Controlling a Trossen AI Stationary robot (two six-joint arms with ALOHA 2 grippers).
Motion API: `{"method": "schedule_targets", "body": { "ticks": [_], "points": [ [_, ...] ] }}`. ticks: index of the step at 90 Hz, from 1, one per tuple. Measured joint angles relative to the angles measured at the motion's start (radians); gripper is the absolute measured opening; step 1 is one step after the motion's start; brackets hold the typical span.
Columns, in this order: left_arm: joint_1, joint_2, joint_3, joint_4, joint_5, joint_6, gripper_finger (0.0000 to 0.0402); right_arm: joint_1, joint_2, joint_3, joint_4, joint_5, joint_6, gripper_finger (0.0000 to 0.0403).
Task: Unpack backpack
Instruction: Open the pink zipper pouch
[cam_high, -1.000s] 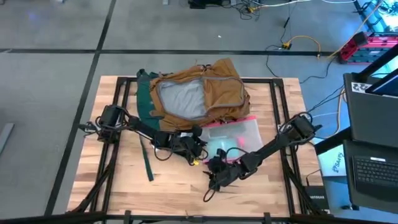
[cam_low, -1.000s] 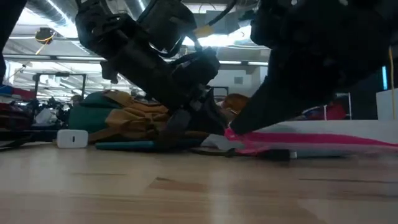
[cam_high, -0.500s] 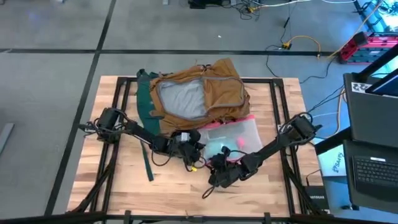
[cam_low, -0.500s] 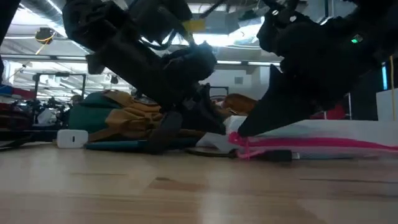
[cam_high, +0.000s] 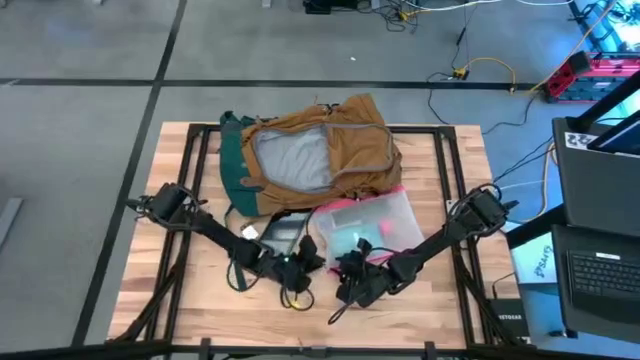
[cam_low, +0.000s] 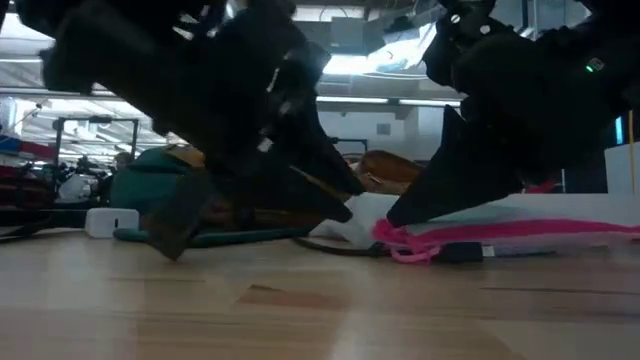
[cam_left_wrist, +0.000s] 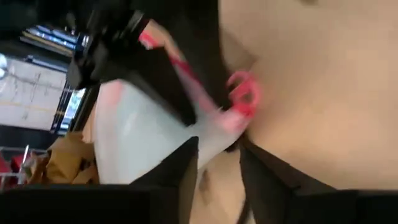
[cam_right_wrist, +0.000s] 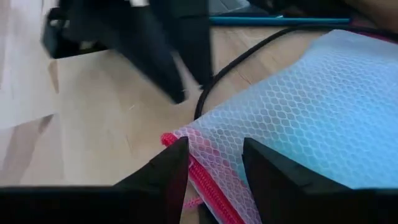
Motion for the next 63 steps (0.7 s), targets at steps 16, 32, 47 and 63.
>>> {"method": "schedule_targets", "body": {
  "ticks": [16,32,47,63],
  "points": [
    [-0.011,0.001,0.005,-0.002,0.002,-0.006,0.0157,0.0,0.001,-0.001,0.01,0.008,0.0,0.0137],
    [0.012,0.002,0.005,0.002,0.003,-0.018,0.0189,-0.002,0.002,-0.002,0.023,0.011,0.001,0.0137],
    [0.053,0.009,0.004,0.046,0.016,0.008,0.0198,-0.002,0.002,-0.002,0.032,0.011,0.0,0.0137],
    [0.087,0.015,0.003,0.097,0.129,0.055,0.0198,-0.002,0.002,-0.002,0.033,0.01,0.0,0.0137]
  ]
}}
